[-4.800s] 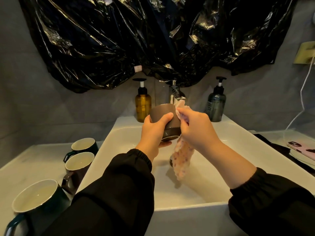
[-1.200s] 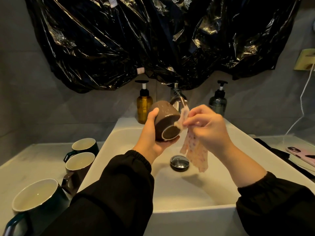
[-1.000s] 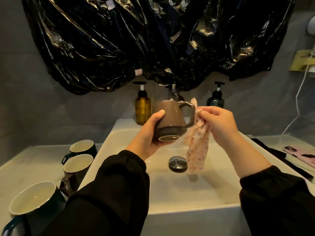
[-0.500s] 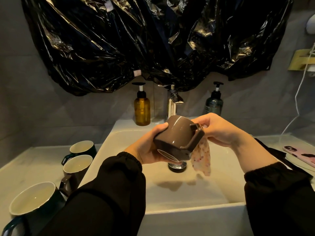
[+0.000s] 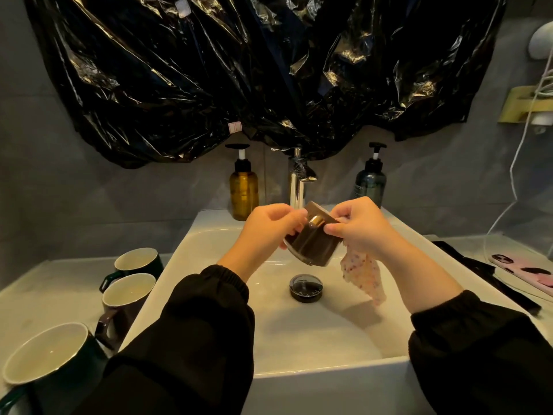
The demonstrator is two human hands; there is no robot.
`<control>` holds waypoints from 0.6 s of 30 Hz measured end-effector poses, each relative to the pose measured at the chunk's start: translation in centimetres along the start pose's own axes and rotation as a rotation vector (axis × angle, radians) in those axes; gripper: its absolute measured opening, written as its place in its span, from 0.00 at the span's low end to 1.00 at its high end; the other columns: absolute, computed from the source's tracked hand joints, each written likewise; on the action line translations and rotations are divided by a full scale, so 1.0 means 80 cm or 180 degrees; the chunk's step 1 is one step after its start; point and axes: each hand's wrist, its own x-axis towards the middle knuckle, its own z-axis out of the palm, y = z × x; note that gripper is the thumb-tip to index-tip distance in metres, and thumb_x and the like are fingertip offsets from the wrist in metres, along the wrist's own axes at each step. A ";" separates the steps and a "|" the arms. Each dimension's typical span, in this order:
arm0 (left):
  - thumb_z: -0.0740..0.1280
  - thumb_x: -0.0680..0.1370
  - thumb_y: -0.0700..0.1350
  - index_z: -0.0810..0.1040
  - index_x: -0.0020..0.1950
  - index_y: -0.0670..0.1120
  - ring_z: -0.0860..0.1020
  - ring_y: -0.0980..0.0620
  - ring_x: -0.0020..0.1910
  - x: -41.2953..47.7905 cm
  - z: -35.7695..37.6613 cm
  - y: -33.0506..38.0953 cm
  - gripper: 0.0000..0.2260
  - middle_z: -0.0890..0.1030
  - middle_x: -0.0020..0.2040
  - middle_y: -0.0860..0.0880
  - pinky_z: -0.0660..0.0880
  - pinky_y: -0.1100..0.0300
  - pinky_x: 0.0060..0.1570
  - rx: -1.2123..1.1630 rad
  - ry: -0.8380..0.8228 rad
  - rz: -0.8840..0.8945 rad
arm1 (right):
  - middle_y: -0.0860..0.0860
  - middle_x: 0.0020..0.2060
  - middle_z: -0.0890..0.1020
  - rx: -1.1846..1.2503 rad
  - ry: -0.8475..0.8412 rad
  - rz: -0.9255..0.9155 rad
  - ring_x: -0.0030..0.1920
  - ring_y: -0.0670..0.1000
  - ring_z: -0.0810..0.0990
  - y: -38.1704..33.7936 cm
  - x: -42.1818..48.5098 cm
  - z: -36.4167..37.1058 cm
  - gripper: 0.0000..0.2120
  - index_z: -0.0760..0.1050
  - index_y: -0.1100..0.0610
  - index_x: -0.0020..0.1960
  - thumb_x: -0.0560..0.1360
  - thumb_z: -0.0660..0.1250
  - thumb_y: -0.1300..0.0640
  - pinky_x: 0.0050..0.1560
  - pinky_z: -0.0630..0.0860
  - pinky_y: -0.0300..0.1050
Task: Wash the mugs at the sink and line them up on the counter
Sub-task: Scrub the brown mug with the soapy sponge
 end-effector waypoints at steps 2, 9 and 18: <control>0.64 0.78 0.50 0.79 0.44 0.48 0.78 0.54 0.41 -0.001 0.008 0.002 0.08 0.81 0.40 0.50 0.72 0.66 0.30 0.0232 -0.0141 -0.0024 | 0.51 0.31 0.77 -0.0321 0.0112 -0.0061 0.36 0.49 0.75 -0.002 0.000 0.008 0.05 0.80 0.58 0.38 0.73 0.71 0.61 0.37 0.72 0.43; 0.61 0.81 0.49 0.74 0.37 0.44 0.75 0.53 0.33 -0.004 0.019 0.000 0.14 0.75 0.32 0.47 0.74 0.65 0.29 -0.0056 -0.0588 -0.0783 | 0.58 0.38 0.81 -0.0971 0.0047 -0.0122 0.43 0.57 0.79 -0.006 0.001 0.021 0.08 0.81 0.61 0.42 0.74 0.71 0.56 0.45 0.77 0.53; 0.59 0.81 0.44 0.70 0.32 0.44 0.71 0.52 0.30 -0.003 0.007 -0.012 0.17 0.68 0.29 0.47 0.75 0.64 0.28 -0.0488 0.0030 -0.0775 | 0.57 0.58 0.78 0.1640 -0.0806 0.0331 0.60 0.54 0.76 0.009 0.000 -0.038 0.20 0.75 0.59 0.62 0.74 0.61 0.74 0.57 0.74 0.48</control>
